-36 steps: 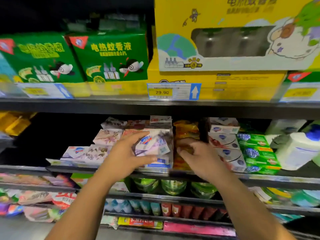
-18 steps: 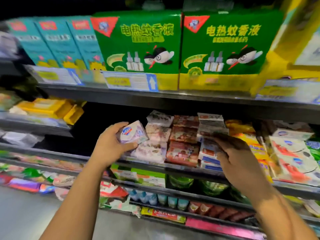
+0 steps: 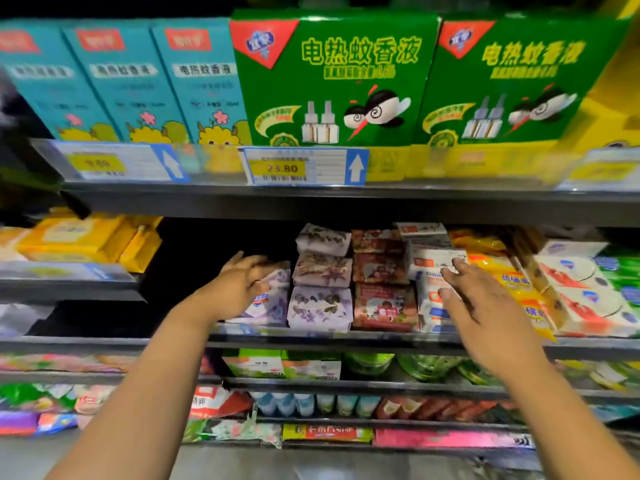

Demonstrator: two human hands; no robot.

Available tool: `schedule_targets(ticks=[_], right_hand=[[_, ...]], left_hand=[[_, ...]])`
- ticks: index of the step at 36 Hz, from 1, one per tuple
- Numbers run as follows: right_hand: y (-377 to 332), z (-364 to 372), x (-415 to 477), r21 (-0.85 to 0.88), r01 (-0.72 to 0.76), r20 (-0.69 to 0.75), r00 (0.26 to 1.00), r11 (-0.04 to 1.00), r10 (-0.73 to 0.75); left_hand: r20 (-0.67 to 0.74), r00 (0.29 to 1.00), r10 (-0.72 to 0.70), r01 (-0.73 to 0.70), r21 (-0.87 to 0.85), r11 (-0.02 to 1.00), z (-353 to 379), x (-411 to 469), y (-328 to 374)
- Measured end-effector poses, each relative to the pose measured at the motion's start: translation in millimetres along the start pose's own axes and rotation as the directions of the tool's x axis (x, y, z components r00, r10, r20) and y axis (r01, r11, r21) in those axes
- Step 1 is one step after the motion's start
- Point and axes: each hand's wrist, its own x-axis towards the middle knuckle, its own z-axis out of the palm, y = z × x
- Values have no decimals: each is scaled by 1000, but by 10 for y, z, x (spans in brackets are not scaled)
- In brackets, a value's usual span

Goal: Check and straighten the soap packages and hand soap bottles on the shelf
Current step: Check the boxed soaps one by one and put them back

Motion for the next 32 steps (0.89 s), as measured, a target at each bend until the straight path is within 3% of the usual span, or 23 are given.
schedule_targets(ticks=[5, 8, 14, 21, 26, 32], right_hand=[[-19, 7, -10, 15, -19, -7, 1000, 1000, 19], [-8, 41, -14, 23, -21, -26, 999, 1000, 21], [-4, 60, -19, 29, -21, -40, 999, 999, 22], [-25, -3, -35, 15, 19, -26, 999, 1000, -19], [-19, -33, 99, 189, 48, -8, 999, 981, -48], [289, -300, 160, 397, 11, 211, 972, 918, -103]], left_hand=[[62, 994, -86, 77, 137, 988, 8, -50, 78], [56, 994, -89, 84, 91, 992, 82, -98, 126], [-100, 990, -97, 109, 130, 985, 159, -258, 200], [-123, 976, -181, 203, 201, 958, 1, -409, 433], [-246, 959, -140, 191, 198, 961, -220, -311, 851], [-324, 945, -42, 63, 56, 996, -19, -55, 1648]])
